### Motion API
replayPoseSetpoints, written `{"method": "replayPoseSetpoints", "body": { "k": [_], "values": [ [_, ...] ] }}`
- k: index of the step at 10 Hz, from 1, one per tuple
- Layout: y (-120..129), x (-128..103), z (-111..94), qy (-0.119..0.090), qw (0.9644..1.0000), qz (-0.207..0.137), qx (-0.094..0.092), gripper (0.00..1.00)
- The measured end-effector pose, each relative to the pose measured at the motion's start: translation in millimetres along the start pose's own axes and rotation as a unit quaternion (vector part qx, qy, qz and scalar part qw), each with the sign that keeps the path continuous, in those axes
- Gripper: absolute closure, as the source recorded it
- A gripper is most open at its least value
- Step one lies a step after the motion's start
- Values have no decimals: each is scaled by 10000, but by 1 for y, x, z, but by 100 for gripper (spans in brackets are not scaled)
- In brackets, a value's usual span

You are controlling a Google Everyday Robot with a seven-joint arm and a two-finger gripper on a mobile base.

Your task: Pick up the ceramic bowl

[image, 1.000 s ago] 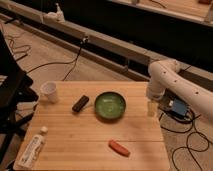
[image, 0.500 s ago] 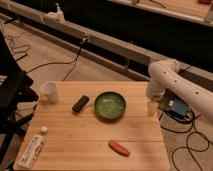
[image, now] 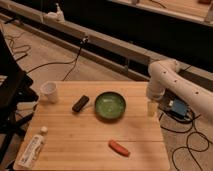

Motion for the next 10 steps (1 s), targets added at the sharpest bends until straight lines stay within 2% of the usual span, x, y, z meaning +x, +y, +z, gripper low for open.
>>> {"method": "replayPoseSetpoints", "body": {
  "k": [8, 10],
  "values": [
    [-1, -1, 0, 5, 10000, -47, 17, 20],
    [-2, -26, 1, -111, 9987, -471, 130, 20]
  ]
}}
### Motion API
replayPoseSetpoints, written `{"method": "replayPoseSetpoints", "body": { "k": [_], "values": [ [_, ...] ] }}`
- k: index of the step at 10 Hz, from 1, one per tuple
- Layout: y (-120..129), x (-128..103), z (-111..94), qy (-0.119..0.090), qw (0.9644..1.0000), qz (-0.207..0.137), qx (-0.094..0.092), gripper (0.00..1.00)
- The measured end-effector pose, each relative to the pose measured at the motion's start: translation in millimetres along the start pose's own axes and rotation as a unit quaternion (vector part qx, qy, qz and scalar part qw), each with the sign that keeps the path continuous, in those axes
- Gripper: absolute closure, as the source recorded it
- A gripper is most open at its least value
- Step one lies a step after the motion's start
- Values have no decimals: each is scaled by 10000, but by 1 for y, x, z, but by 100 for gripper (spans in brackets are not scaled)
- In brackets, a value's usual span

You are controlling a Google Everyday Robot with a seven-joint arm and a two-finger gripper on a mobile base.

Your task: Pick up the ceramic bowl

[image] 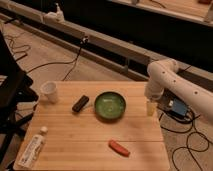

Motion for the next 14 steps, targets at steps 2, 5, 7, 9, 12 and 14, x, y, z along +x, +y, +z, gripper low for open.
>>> {"method": "replayPoseSetpoints", "body": {
  "k": [2, 5, 7, 9, 12, 14],
  "values": [
    [3, -39, 8, -283, 9984, -490, 41, 20],
    [20, -83, 23, -738, 9923, -990, -83, 20],
    [34, -106, 35, -1073, 9859, -1254, -265, 20],
    [47, -122, 52, -1330, 9782, -1497, -547, 20],
    [58, -135, 83, -1539, 9668, -1764, -1024, 23],
    [55, -142, 100, -1664, 9621, -1794, -1202, 39]
  ]
}}
